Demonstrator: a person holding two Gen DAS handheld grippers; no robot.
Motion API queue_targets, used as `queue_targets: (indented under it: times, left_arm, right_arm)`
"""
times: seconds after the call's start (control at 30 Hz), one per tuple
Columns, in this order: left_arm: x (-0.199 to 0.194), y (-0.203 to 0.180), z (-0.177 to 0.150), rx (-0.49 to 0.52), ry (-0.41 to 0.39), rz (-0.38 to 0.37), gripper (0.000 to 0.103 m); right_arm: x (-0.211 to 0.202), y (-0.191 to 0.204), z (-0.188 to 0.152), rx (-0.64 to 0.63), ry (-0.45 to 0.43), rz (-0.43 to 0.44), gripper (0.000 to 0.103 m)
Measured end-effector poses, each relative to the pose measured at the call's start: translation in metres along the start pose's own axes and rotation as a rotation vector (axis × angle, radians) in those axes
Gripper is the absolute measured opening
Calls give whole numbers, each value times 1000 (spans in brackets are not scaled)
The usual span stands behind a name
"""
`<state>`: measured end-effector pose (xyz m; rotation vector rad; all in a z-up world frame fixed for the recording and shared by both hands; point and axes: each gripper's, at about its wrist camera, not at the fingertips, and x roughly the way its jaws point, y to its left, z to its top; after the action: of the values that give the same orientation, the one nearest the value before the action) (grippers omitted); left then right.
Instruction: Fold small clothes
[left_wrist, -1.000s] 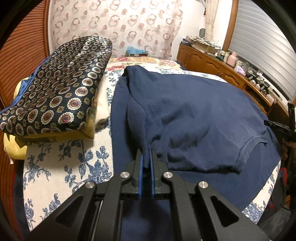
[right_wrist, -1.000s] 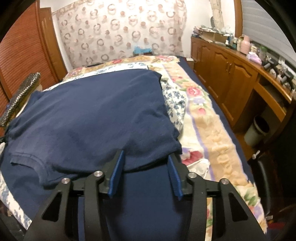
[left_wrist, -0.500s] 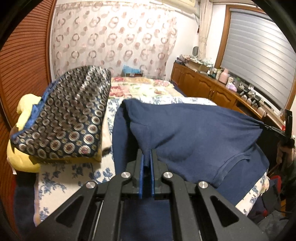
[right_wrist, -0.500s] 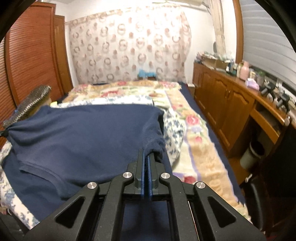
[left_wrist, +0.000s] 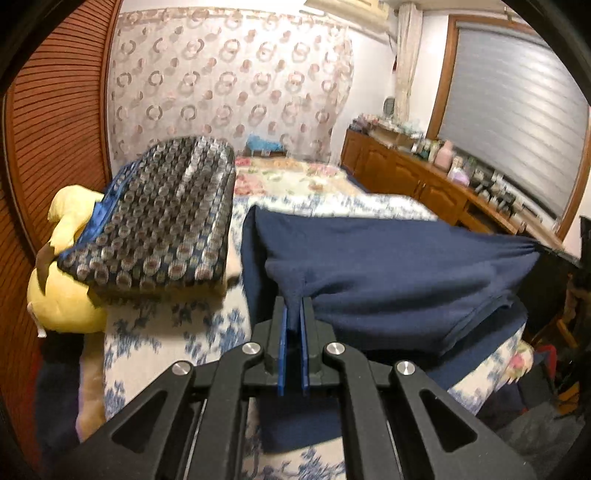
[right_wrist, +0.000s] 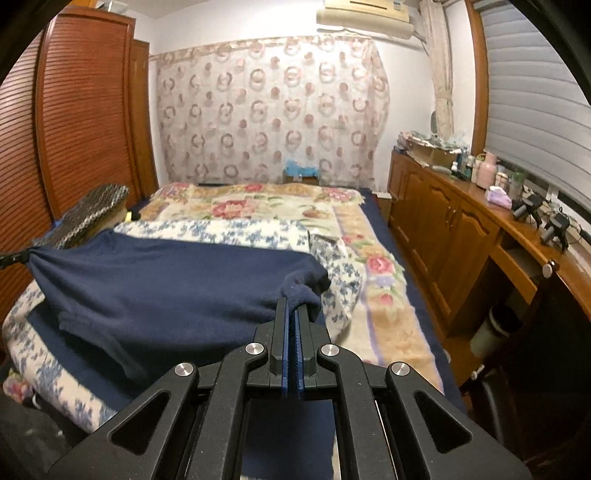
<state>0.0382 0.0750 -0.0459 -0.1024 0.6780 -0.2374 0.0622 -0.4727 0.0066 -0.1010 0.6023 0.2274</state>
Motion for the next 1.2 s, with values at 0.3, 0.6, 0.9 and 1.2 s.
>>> queue_targets:
  times: [0.3,0.6,0.9,1.2]
  left_arm:
    - [20,-1,-22,9,82,17,7]
    - [6,-10,-24,31,46,27,44]
    - [26,-18,-29,41,85,45,57]
    - [44,-13,-41,24,141,84,57]
  right_arm:
    - [24,-2,-36,35,124,-4,6]
    - [15,14,-19,-29,60,-59,41]
    - [35,45,-15,-72,59,21,56]
    - [83,93,-31,-111,138,136,56]
